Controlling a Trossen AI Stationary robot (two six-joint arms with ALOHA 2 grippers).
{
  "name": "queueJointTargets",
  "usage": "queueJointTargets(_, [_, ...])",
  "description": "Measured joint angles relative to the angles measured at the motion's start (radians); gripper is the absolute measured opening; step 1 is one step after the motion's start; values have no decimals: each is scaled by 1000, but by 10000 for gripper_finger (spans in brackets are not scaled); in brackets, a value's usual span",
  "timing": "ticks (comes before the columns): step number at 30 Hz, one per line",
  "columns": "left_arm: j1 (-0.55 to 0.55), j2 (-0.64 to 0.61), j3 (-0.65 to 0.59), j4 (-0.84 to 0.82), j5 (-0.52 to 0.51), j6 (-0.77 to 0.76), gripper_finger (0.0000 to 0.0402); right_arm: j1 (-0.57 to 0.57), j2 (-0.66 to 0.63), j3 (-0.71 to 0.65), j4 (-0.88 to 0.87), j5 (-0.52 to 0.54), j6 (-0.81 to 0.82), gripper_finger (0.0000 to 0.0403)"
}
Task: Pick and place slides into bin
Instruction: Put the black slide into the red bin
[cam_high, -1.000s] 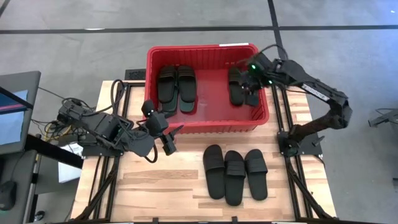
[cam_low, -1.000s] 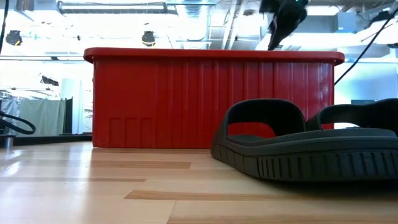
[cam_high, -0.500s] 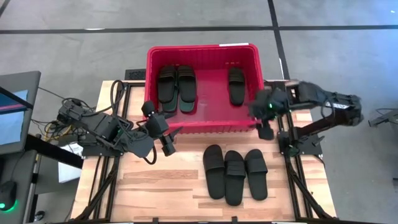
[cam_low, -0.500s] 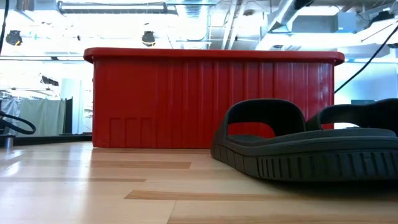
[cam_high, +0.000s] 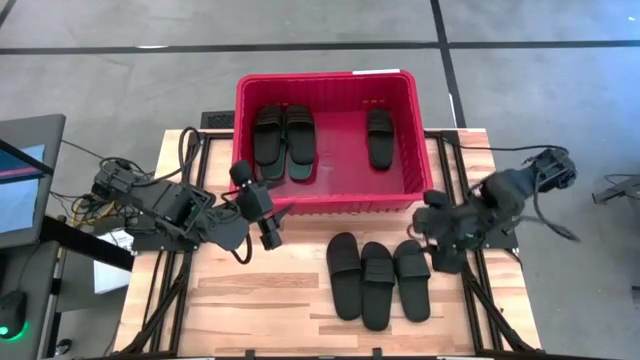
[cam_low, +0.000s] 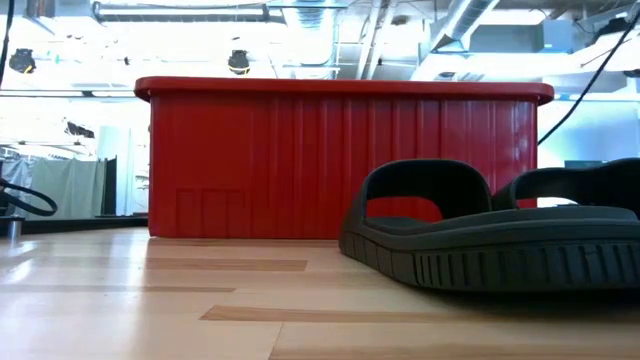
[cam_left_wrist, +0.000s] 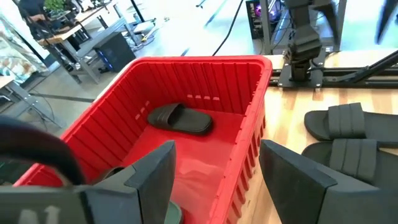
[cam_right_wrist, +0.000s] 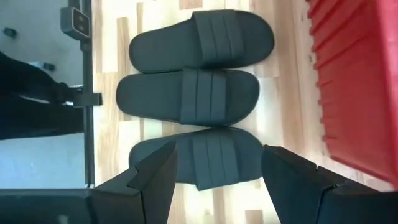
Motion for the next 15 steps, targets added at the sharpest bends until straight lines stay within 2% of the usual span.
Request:
queueJointTargets(8, [14, 0, 0, -11, 0, 29, 220, 209, 111, -1, -7, 140, 187, 216])
queueJointTargets(15, [14, 0, 0, -12, 5, 42, 220, 323, 239, 0, -90, 160, 401, 216])
